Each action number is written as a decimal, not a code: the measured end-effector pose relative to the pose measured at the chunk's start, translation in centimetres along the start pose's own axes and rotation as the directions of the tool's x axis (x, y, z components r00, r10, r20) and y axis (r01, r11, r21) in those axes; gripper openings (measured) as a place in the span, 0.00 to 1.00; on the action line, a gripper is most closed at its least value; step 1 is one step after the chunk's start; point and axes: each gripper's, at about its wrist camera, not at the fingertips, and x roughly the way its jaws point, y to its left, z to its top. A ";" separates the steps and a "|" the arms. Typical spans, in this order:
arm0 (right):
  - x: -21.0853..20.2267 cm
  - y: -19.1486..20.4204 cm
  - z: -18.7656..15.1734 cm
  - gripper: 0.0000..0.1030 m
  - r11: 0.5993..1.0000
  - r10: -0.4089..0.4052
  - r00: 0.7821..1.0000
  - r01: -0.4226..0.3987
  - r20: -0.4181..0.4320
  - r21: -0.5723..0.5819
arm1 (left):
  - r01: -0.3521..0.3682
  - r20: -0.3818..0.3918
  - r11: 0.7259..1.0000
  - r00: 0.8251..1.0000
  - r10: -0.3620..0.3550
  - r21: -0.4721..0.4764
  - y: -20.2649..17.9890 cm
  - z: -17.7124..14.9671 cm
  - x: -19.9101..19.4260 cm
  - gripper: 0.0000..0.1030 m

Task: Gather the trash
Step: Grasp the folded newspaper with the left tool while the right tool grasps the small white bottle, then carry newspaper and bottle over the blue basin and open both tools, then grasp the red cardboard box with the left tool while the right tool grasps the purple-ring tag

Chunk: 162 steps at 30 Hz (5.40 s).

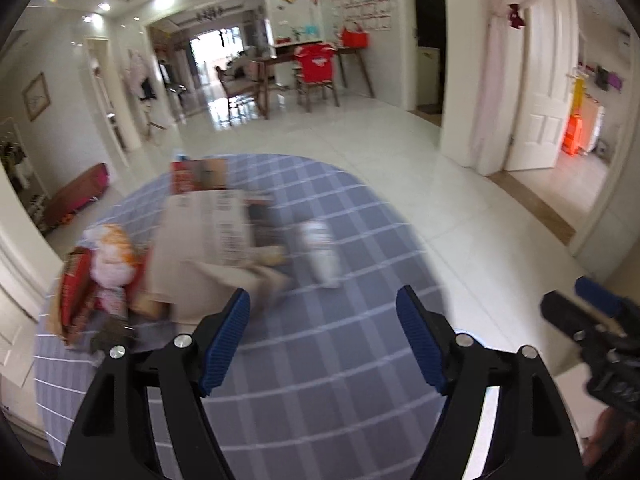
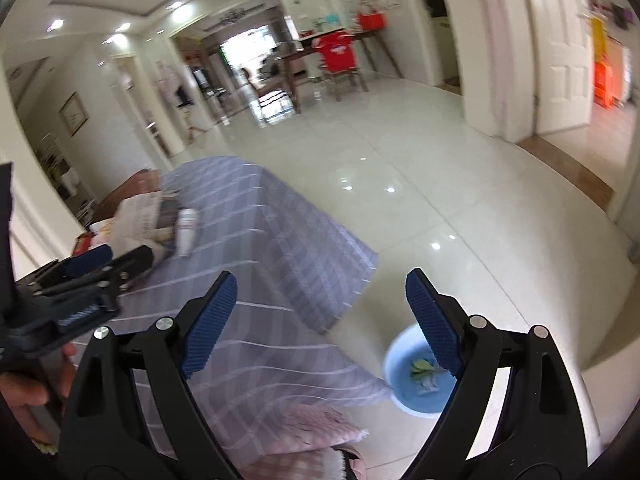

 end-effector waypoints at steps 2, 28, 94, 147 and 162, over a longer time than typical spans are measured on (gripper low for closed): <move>0.8 1.8 0.4 0.82 0.999 0.023 1.000 -0.023 -0.009 -0.027 | -0.013 -0.005 1.000 1.000 0.013 -0.010 1.9 -0.2 0.6 0.72; 11.7 12.5 3.4 0.67 0.982 0.103 0.985 -0.123 -0.138 -0.142 | 0.198 0.045 0.966 0.980 -0.194 -0.163 9.4 0.3 3.3 0.01; -5.2 -16.8 -5.4 0.24 0.951 -0.142 0.989 0.147 -0.040 0.271 | 0.521 -0.270 0.842 0.838 -0.475 0.136 -21.3 -2.3 5.1 0.62; 5.6 11.8 1.4 0.65 0.988 0.095 0.992 -0.105 -0.088 -0.115 | -0.119 -0.060 0.991 0.991 0.123 0.063 10.9 -0.5 3.5 0.68; 14.6 16.6 3.5 0.60 0.974 0.092 0.973 -0.133 -0.212 -0.184 | -0.090 -0.126 0.993 0.987 0.099 0.076 13.0 1.2 8.1 0.34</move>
